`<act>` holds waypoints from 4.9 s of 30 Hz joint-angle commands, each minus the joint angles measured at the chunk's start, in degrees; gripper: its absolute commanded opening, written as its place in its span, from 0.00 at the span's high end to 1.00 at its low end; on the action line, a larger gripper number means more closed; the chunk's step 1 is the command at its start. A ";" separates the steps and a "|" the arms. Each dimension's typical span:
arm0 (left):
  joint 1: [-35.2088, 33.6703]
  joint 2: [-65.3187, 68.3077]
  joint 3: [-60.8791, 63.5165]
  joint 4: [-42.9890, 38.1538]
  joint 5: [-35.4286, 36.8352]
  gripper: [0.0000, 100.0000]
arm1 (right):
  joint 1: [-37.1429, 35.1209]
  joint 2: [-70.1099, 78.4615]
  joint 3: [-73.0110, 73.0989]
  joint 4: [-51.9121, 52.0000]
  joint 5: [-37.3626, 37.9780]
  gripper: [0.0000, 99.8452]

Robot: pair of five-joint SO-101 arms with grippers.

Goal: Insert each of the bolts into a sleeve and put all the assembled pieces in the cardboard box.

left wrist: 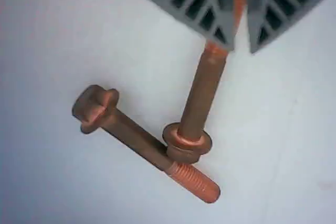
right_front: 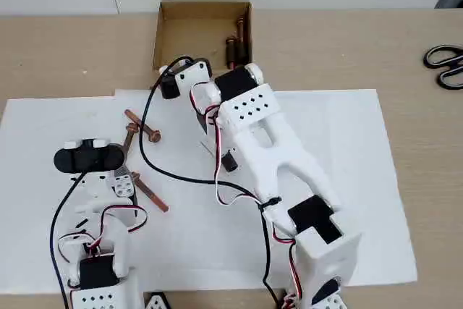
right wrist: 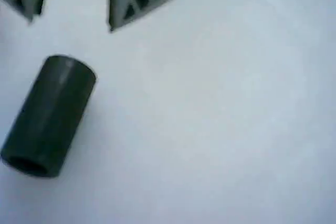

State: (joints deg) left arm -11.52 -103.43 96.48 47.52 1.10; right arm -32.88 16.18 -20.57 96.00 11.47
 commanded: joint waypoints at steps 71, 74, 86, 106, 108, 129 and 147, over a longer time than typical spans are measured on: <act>8.26 -0.26 -13.14 6.42 -3.69 0.97 | 24.22 -11.65 -10.20 0.40 4.31 1.00; 8.62 1.49 -15.78 8.62 -5.63 0.97 | 25.36 -11.91 -6.24 0.40 4.31 1.00; 6.68 43.43 -47.43 2.55 -7.30 0.97 | 27.12 -11.91 1.05 -0.04 4.31 1.00; 7.47 99.25 -89.80 29.36 20.84 0.97 | 27.21 -11.91 10.11 -1.54 4.22 1.00; 7.47 102.51 -92.18 31.38 20.92 0.97 | 27.21 -11.91 11.08 -2.59 4.04 1.00; 2.11 125.10 -112.66 43.96 -11.34 0.92 | 28.26 -12.00 11.87 -2.77 3.78 0.99; 1.85 130.81 -112.57 43.08 -13.80 0.90 | 28.62 -12.00 11.87 -2.42 3.78 0.99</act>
State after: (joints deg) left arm -9.76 26.95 -13.93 91.38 -12.26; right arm -4.92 7.47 -8.35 93.63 15.16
